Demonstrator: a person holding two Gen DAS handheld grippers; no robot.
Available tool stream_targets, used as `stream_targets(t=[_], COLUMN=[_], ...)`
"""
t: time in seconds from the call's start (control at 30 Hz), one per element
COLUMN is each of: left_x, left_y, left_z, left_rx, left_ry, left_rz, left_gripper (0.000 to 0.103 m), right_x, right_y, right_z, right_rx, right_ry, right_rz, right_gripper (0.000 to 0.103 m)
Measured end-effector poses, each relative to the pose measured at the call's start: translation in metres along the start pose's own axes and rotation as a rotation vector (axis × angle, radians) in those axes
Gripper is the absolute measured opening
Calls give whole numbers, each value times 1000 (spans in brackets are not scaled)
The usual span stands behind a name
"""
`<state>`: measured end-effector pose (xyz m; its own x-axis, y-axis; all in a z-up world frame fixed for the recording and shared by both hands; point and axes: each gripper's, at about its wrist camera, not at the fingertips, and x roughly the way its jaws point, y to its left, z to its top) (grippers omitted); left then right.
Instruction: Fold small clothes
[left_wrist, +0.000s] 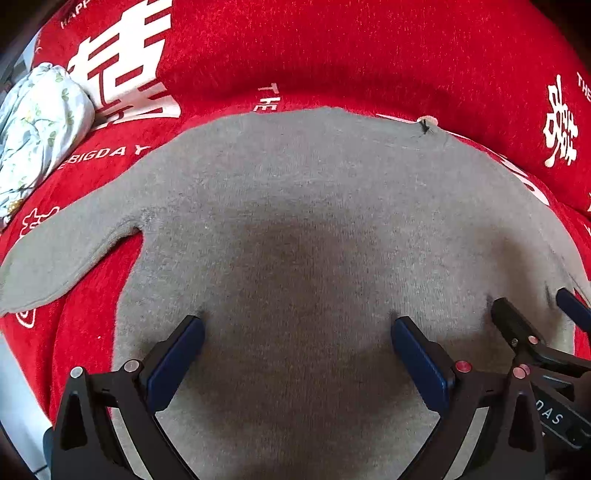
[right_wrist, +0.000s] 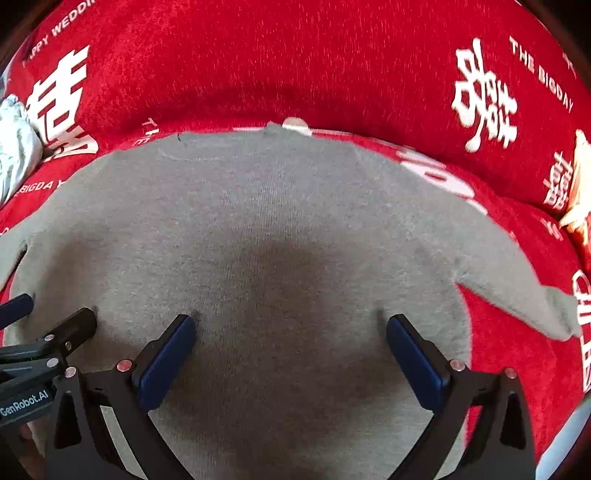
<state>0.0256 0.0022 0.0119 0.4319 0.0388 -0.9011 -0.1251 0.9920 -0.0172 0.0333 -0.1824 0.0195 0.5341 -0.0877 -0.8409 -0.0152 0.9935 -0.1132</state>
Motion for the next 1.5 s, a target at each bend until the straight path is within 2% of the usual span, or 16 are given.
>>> stream_targets(t=[0.27,0.43,0.67,0.9,1.5], left_x=[-20,-28,-39,-44,-49], left_y=[3,4,2,-5,-53], left_z=[7,13,22,31,37], left_rx=[-24,-30,-24,-20,36], left_ry=[-46,-64,-93,-99,-127], left_rz=[34,80,105,103,112], left_gripper=[102,102,102,102,102], right_x=[-24,-29,-34,-38,-45], right_y=[1,-2,-10,-22,-71], right_z=[8,9,15,23,22], right_rx=[-9,4,25,58,140], right_ry=[-70,-79,-85,-96,-149], right_rz=[-3,1,19,15,-49], right_gripper=[103,103,103,103,103])
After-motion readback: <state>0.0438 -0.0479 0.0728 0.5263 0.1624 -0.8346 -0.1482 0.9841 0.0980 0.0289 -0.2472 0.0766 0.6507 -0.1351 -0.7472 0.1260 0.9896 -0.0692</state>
